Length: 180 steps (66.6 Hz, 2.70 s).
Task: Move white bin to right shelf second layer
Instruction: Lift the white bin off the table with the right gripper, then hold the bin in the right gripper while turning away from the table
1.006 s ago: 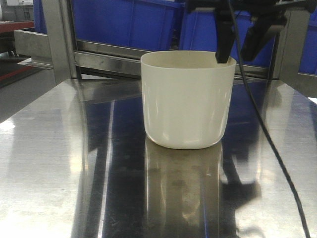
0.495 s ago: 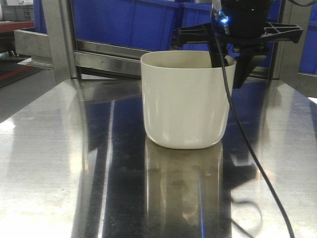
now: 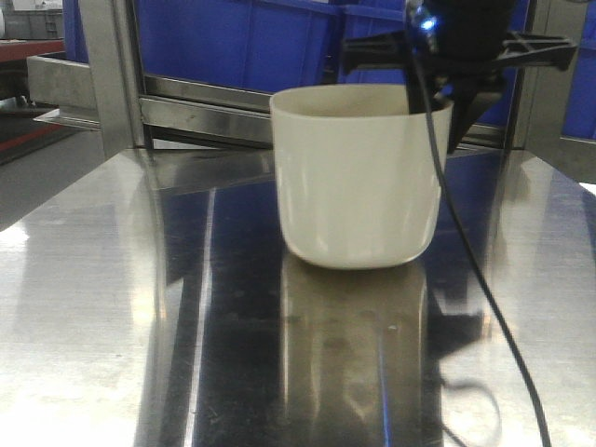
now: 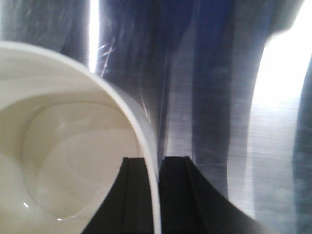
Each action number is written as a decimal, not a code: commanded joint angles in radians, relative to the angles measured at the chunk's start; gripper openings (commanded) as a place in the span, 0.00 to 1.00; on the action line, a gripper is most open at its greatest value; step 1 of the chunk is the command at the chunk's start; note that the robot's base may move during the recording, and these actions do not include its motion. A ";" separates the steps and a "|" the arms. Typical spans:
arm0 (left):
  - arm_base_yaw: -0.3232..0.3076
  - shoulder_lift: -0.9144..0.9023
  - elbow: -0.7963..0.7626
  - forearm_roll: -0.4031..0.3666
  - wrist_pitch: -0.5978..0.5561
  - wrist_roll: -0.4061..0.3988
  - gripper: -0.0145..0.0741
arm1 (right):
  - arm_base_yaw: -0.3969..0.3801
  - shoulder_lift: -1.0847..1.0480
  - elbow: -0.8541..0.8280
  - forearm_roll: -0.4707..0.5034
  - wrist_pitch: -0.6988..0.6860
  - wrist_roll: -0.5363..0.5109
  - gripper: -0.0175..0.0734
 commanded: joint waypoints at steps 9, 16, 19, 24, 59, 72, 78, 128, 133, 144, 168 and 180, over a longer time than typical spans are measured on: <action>-0.004 -0.016 0.037 -0.006 -0.081 -0.005 0.26 | -0.129 -0.153 -0.013 -0.073 -0.011 -0.013 0.27; -0.004 -0.016 0.037 -0.006 -0.081 -0.005 0.26 | -0.212 -0.213 0.049 -0.069 -0.036 -0.087 0.27; -0.004 -0.016 0.037 -0.006 -0.081 -0.005 0.26 | -0.244 -0.243 0.092 -0.051 -0.058 -0.159 0.27; -0.004 -0.016 0.037 -0.006 -0.081 -0.005 0.26 | -0.307 -0.303 0.162 0.018 -0.106 -0.314 0.27; -0.004 -0.016 0.037 -0.006 -0.081 -0.005 0.26 | -0.582 -0.736 0.603 0.201 -0.372 -0.536 0.27; -0.004 -0.016 0.037 -0.006 -0.081 -0.005 0.26 | -0.561 -0.907 0.724 0.203 -0.474 -0.530 0.27; -0.004 -0.016 0.037 -0.006 -0.081 -0.005 0.26 | -0.543 -0.978 0.785 0.203 -0.536 -0.524 0.27; -0.004 -0.016 0.037 -0.006 -0.081 -0.005 0.26 | -0.442 -1.176 0.918 0.203 -0.560 -0.459 0.27; -0.004 -0.016 0.037 -0.006 -0.081 -0.005 0.26 | -0.442 -1.176 0.918 0.203 -0.560 -0.459 0.27; -0.004 -0.016 0.037 -0.006 -0.081 -0.005 0.26 | -0.442 -1.176 0.918 0.203 -0.560 -0.459 0.27; -0.004 -0.016 0.037 -0.006 -0.081 -0.005 0.26 | -0.442 -1.176 0.918 0.203 -0.560 -0.459 0.27; -0.004 -0.016 0.037 -0.006 -0.081 -0.005 0.26 | -0.442 -1.176 0.918 0.203 -0.560 -0.459 0.27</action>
